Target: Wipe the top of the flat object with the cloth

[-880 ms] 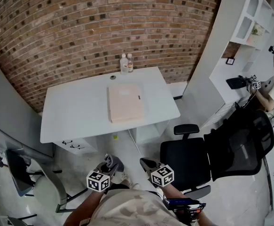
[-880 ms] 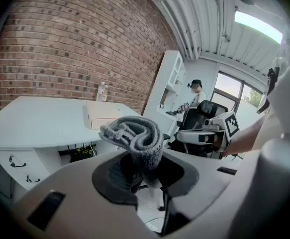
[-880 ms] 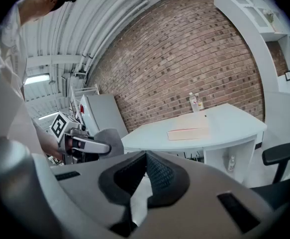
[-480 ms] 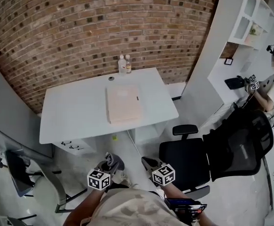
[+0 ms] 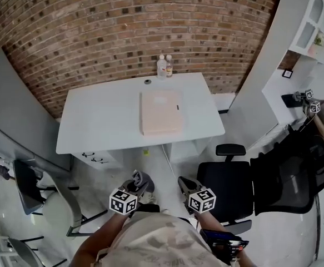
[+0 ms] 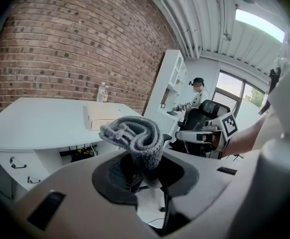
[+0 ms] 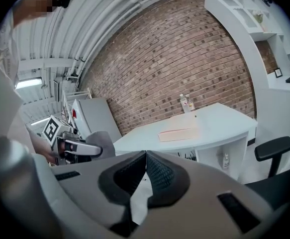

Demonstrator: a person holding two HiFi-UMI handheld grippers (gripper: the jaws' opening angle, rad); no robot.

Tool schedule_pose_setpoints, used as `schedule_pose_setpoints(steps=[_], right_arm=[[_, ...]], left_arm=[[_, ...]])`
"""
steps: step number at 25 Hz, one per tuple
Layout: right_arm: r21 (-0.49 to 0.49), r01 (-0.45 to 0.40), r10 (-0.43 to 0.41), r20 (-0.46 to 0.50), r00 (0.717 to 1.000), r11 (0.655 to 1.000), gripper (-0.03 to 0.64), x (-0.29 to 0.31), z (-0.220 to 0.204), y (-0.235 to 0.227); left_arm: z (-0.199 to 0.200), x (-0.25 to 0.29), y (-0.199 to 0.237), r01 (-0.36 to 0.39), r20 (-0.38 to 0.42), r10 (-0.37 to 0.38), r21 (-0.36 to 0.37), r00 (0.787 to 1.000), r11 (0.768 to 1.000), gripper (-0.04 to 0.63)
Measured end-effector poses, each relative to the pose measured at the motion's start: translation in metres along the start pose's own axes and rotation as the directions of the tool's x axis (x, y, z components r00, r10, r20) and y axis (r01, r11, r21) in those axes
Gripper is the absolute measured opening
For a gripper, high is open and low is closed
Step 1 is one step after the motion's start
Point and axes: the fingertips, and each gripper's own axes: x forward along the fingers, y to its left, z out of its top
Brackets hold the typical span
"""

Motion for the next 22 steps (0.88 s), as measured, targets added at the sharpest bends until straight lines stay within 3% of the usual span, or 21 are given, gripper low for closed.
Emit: schedule_pose_setpoints(steps=[10,22], right_arm=[[0.016,0.032,-0.032,-0.016,0.999,0.999,0.021,0.023,0.012,-0.023],[0.051,0.126,-0.127,0.006,0.992,0.991,0.021,0.072,0.057,-0.062]], left_arm=[[0.018,0.027,0.023,0.019,-0.004,-0.019,-0.009,1.0,1.0,0.107],[0.076,0.069,0.079,0.083,-0.005,-0.083,0.003,0.997,0.997,0.107]])
